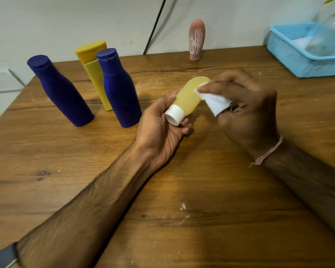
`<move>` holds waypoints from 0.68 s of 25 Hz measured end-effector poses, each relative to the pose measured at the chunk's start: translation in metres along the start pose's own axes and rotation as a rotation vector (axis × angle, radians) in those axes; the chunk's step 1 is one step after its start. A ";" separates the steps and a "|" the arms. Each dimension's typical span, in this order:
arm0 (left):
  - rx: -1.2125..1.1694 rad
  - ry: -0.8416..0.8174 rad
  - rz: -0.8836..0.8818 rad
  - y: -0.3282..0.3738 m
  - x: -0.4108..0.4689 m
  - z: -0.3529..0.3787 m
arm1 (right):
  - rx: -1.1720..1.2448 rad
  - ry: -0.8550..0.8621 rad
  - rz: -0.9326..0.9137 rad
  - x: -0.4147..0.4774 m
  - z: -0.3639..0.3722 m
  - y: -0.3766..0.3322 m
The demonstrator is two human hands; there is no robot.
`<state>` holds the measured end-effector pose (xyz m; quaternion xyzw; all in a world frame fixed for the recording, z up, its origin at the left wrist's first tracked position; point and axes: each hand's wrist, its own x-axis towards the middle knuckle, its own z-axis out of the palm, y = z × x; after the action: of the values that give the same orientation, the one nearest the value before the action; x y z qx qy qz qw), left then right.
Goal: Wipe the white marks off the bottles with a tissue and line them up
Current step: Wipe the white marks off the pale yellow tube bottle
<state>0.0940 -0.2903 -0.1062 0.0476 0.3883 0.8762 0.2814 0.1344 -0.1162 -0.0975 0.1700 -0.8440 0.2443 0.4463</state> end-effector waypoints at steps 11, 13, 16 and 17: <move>0.072 -0.063 -0.024 0.002 -0.005 0.003 | 0.001 0.026 0.035 0.000 0.000 -0.005; 0.096 -0.135 -0.040 0.002 -0.006 0.003 | 0.017 0.020 0.040 0.000 0.000 -0.004; 0.082 -0.146 -0.064 0.001 -0.006 0.002 | -0.038 0.056 0.066 0.001 -0.001 0.000; 0.076 -0.141 -0.071 0.000 -0.006 0.002 | -0.064 0.074 0.081 0.002 -0.001 0.002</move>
<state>0.0996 -0.2920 -0.1039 0.1060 0.4020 0.8448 0.3369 0.1334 -0.1142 -0.0961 0.1121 -0.8404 0.2411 0.4723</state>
